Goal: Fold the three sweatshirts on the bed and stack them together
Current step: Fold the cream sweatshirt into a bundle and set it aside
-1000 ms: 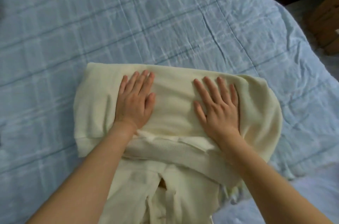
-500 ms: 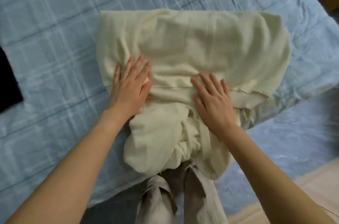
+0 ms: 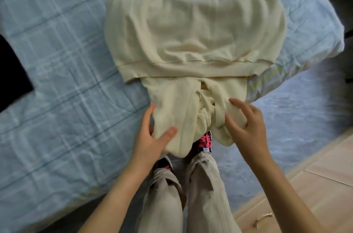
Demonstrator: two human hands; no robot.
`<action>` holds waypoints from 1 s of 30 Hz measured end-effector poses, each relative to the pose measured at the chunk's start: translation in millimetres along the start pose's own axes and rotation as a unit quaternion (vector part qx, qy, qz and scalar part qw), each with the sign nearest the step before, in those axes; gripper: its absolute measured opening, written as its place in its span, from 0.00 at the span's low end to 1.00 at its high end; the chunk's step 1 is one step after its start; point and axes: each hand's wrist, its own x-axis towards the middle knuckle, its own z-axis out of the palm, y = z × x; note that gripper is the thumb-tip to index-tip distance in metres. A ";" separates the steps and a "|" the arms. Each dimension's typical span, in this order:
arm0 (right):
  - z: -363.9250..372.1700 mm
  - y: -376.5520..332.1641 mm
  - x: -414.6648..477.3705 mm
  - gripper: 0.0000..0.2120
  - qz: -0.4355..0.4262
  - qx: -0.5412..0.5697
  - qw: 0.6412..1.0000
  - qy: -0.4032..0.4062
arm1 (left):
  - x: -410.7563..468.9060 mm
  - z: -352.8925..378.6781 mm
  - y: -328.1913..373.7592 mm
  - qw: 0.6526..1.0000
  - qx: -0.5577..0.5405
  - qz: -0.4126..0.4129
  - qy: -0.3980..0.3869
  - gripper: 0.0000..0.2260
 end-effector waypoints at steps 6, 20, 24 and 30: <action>-26.2 -6.9 -8.2 0.14 0.057 0.095 0.993 -0.050 | -11.2 -12.0 16.4 0.999 -0.032 -0.022 -0.039 0.40; -44.8 -15.4 -14.3 0.27 -0.072 0.220 0.963 -0.139 | -23.0 -14.9 38.8 0.992 0.003 0.125 0.006 0.25; -50.8 -19.0 -18.0 0.22 -0.056 0.133 0.983 -0.111 | -29.2 -18.1 39.3 0.996 0.000 0.078 0.051 0.18; -53.9 -30.3 -29.2 0.37 -0.062 0.173 0.977 -0.106 | -47.9 -6.4 53.2 0.994 -0.042 0.095 -0.027 0.28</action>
